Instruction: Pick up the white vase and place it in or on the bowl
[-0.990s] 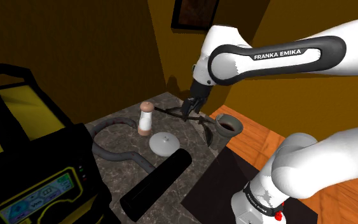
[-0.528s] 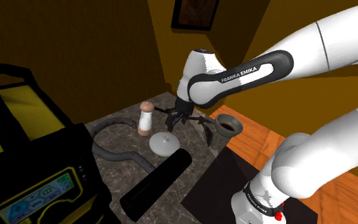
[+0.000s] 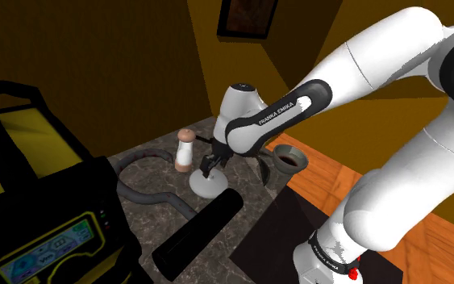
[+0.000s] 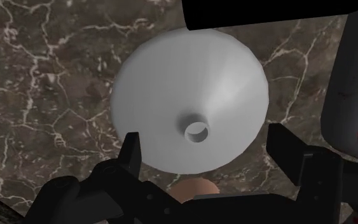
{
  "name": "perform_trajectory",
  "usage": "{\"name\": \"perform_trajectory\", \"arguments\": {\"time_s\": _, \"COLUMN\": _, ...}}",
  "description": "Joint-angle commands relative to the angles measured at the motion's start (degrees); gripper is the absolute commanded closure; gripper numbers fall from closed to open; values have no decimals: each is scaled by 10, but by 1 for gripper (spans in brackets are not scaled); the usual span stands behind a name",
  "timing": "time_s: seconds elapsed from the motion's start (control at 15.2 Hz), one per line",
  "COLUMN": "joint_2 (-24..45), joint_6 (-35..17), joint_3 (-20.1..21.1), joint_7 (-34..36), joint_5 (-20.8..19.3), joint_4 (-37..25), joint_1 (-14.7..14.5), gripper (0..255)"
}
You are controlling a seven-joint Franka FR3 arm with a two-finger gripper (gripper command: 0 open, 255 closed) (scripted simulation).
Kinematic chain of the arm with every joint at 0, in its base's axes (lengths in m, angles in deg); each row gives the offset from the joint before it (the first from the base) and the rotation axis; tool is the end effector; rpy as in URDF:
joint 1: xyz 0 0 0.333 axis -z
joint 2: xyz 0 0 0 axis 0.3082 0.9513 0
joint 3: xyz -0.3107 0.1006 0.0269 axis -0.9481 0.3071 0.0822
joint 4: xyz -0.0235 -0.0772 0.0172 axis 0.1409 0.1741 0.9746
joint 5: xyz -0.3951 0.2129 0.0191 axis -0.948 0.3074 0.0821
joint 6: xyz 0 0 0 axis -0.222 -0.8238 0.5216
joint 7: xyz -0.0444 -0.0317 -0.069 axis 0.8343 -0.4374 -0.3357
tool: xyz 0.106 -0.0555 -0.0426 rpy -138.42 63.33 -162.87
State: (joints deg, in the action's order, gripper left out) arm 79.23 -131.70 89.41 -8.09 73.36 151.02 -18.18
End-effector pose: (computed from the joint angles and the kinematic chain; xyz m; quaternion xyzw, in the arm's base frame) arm 0.4567 0.0913 0.2326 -0.9991 -0.0191 -0.0366 0.0090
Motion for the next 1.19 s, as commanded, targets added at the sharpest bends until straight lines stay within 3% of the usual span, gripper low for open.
{"name": "perform_trajectory", "arguments": {"time_s": 0.0, "joint_2": 15, "joint_6": -18, "joint_3": 1, "joint_7": 4, "joint_5": -4, "joint_4": 3, "joint_1": 1, "gripper": 0}}
{"name": "perform_trajectory", "arguments": {"time_s": 0.13, "joint_2": 38, "joint_6": -42, "joint_3": 2, "joint_7": 10, "joint_5": -13, "joint_4": 4, "joint_1": 2, "gripper": 0}}
{"name": "perform_trajectory", "arguments": {"time_s": 0.66, "joint_2": 38, "joint_6": -42, "joint_3": 2, "joint_7": 10, "joint_5": -12, "joint_4": 4, "joint_1": 2, "gripper": 0}}
{"name": "perform_trajectory", "arguments": {"time_s": 0.73, "joint_2": 38, "joint_6": -42, "joint_3": 2, "joint_7": 10, "joint_5": -12, "joint_4": 4, "joint_1": 2, "gripper": 255}}
{"name": "perform_trajectory", "arguments": {"time_s": 1.12, "joint_2": 38, "joint_6": -42, "joint_3": 2, "joint_7": 10, "joint_5": -13, "joint_4": 4, "joint_1": 2, "gripper": 255}}
